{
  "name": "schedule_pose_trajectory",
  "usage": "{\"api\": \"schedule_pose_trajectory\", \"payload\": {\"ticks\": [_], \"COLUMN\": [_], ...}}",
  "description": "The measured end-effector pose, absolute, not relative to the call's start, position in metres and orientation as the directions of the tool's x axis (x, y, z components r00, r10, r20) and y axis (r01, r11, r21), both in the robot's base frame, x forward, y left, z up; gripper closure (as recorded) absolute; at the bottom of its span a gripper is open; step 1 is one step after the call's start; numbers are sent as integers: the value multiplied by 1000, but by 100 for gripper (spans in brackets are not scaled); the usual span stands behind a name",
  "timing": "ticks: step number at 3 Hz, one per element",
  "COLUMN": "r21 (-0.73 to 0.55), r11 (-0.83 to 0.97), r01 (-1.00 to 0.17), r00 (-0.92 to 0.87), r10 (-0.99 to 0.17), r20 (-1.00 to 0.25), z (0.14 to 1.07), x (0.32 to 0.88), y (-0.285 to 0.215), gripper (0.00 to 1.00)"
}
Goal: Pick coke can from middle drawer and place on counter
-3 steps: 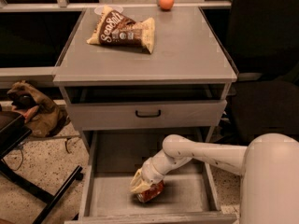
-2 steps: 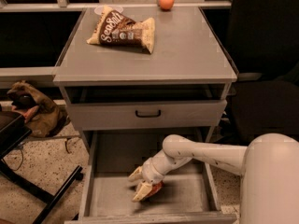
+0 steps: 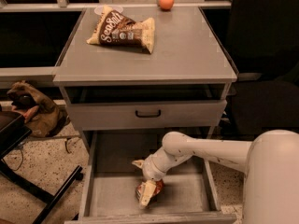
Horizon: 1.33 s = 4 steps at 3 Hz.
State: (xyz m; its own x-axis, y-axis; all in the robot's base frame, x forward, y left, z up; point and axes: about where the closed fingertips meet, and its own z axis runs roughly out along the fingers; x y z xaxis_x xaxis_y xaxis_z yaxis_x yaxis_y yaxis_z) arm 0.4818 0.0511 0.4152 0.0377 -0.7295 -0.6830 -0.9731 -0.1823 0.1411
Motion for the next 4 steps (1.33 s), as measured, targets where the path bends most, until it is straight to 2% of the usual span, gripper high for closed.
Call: {"api": "schedule_pose_trajectory", "payload": {"ticks": [4], "r21": [15], "r11": [-205], "r01": [-979], "r00": [163], "r10": [-819], "r20": [-551], "z": [399], "x": [479], "y": [39], "gripper": [0]}}
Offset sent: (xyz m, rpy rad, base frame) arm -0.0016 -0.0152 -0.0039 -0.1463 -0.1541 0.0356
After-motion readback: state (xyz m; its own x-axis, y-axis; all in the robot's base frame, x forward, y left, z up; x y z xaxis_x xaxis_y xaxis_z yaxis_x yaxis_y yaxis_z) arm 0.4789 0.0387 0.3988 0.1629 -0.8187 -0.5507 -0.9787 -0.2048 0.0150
